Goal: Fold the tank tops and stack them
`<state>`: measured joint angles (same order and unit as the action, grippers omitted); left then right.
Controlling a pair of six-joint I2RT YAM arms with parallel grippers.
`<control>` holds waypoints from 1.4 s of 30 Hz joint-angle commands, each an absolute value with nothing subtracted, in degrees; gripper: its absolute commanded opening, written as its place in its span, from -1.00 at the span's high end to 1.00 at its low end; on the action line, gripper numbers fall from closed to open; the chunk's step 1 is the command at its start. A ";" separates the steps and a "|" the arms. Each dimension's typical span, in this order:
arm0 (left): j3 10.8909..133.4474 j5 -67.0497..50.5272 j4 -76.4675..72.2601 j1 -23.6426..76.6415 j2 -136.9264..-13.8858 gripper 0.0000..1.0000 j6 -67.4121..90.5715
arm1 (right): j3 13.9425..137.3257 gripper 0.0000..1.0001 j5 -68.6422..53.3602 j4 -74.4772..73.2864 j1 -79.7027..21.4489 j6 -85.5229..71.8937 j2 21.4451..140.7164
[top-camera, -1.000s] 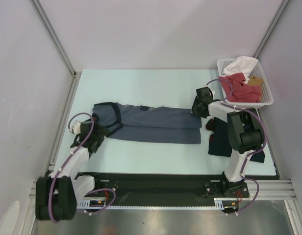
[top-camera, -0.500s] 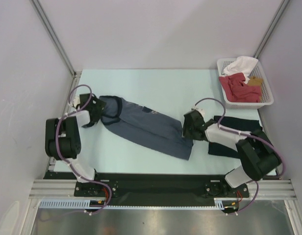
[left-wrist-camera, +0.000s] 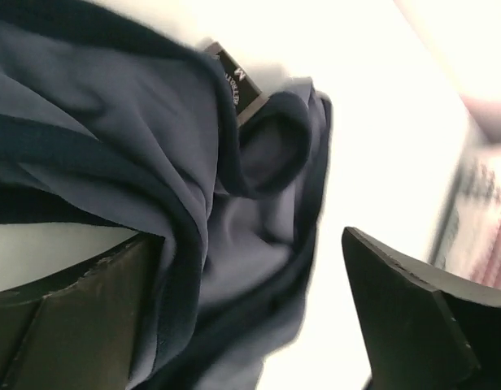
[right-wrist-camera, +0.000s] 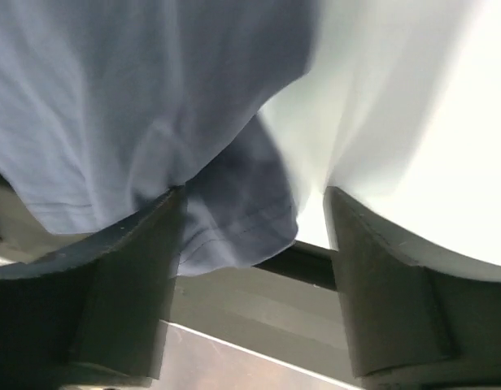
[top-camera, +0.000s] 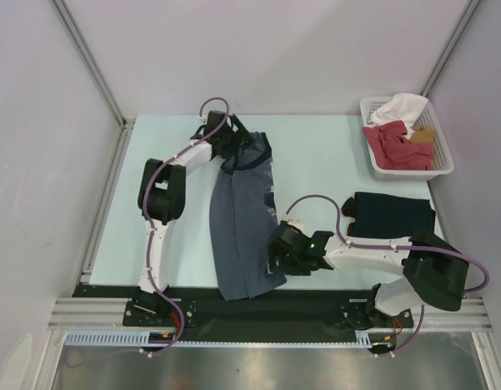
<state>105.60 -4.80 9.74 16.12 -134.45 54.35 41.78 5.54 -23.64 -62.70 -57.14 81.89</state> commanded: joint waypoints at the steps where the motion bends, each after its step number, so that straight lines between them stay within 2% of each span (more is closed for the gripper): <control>1: 107.85 -12.45 10.65 13.37 -132.55 -0.99 48.28 | 45.43 -0.85 11.23 -31.64 -60.65 -55.03 77.89; 3: 108.19 -12.83 14.13 10.83 -130.27 -0.99 45.63 | 46.75 -0.98 11.78 -31.91 -56.63 -49.87 76.21; 5: 108.28 -11.00 18.60 8.97 -126.94 -1.00 40.80 | 46.93 -0.99 9.94 -28.15 -52.49 -45.55 74.63; 6: 108.28 -10.20 20.37 7.22 -125.70 -1.00 39.04 | 47.19 -0.97 7.23 -26.73 -46.99 -41.96 74.53; 9: 107.85 -6.08 27.93 4.58 -121.30 -1.00 34.28 | 47.28 -0.79 0.37 -16.90 -38.35 -36.67 76.71; 10: 106.71 -5.19 29.34 4.22 -119.90 -0.99 33.67 | 47.81 -0.65 -5.91 -14.70 -33.62 -36.13 78.21; 13: 98.11 -2.11 28.40 4.13 -113.31 -1.00 33.14 | 51.93 -0.51 -14.14 -6.17 -27.45 -34.37 85.76; 20: 68.34 -12.03 12.07 4.57 -99.69 -0.96 34.45 | 69.76 -0.50 -21.88 -3.79 -22.33 -33.39 106.77; 23: 60.24 -13.62 8.37 5.36 -96.78 -0.89 33.93 | 74.77 -0.55 -23.20 -2.73 -21.36 -34.28 113.36; 27: 53.27 -14.32 4.75 5.80 -94.22 -0.76 33.75 | 81.11 -0.53 -21.45 -4.65 -21.27 -34.19 119.78; 31: 52.47 -13.54 3.78 6.24 -95.09 -0.72 33.58 | 86.39 -0.36 -21.18 -5.97 -21.62 -34.71 125.15; 37: 56.51 -12.22 4.30 6.33 -99.66 -0.49 33.57 | 94.29 0.03 -17.76 -9.75 -22.76 -34.36 131.30; 39: 58.53 -11.52 4.57 6.33 -101.68 -0.43 33.66 | 95.62 0.05 -17.05 -9.76 -22.68 -34.63 133.05; 41: 60.72 -11.60 4.92 6.33 -103.61 -0.40 33.84 | 98.34 0.24 -16.53 -10.19 -22.33 -35.07 134.47; 42: 61.34 -11.60 5.10 6.33 -104.23 -0.36 33.84 | 99.22 0.54 -16.70 -10.28 -22.32 -34.98 136.21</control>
